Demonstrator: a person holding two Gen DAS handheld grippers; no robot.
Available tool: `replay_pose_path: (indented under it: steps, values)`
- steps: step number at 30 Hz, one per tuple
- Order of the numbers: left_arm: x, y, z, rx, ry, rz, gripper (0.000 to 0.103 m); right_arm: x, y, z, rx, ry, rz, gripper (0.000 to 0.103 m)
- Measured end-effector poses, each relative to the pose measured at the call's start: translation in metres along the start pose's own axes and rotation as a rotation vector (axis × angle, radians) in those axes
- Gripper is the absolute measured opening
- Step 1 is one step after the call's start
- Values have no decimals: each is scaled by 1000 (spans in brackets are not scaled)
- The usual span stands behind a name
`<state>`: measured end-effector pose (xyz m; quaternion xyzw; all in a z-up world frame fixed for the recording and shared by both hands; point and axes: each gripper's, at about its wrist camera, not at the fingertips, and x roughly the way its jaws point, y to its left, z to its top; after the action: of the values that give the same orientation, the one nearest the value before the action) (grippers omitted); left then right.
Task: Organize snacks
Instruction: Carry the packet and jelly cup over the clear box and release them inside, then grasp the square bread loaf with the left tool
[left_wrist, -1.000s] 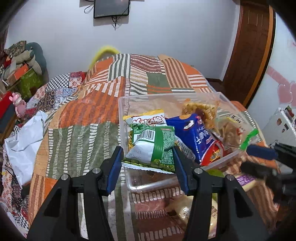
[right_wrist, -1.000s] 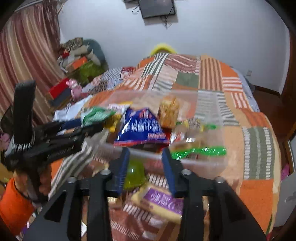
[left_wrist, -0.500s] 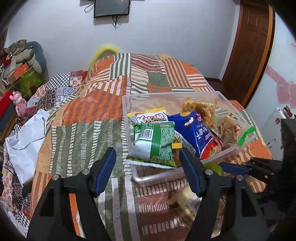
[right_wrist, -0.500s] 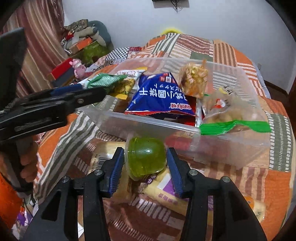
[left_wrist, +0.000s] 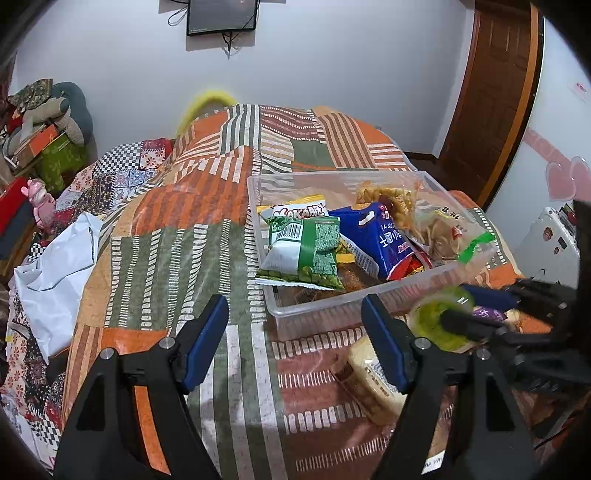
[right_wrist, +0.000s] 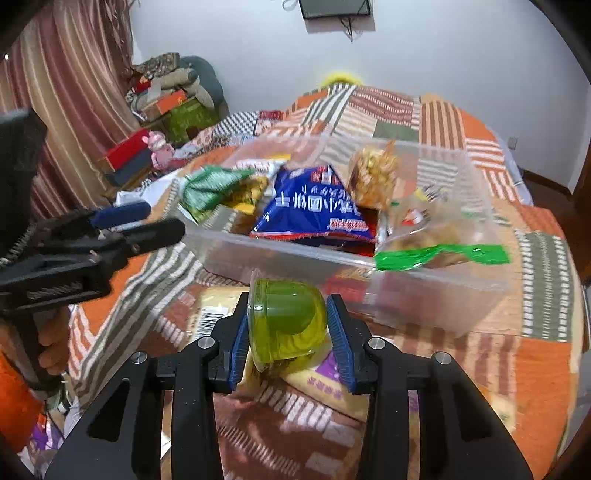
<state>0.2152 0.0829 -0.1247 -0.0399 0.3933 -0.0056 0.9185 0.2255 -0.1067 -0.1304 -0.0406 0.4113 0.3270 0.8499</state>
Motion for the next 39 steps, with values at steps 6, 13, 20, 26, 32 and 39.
replay_pose_path:
  steps: [6,13,20,26,32,39]
  values:
    - [-7,-2,-2,-10,-7,-12,81,-29,-3,20,9,-97,0,37]
    - [-4,-11,-8,6,20,-22,84,-17,-8,40,17,-152,-78,37]
    - [6,-25,-18,38,64,-35,85,0,-13,39,21,-125,-97,37]
    - [14,-39,-25,48,97,-60,85,-6,-15,41,-7,-122,-153,48]
    - [18,-56,-29,78,118,-70,85,-28,-24,38,6,-155,-153,51]
    - [36,-66,-33,83,162,-61,88,-56,-41,14,37,-158,-168,68]
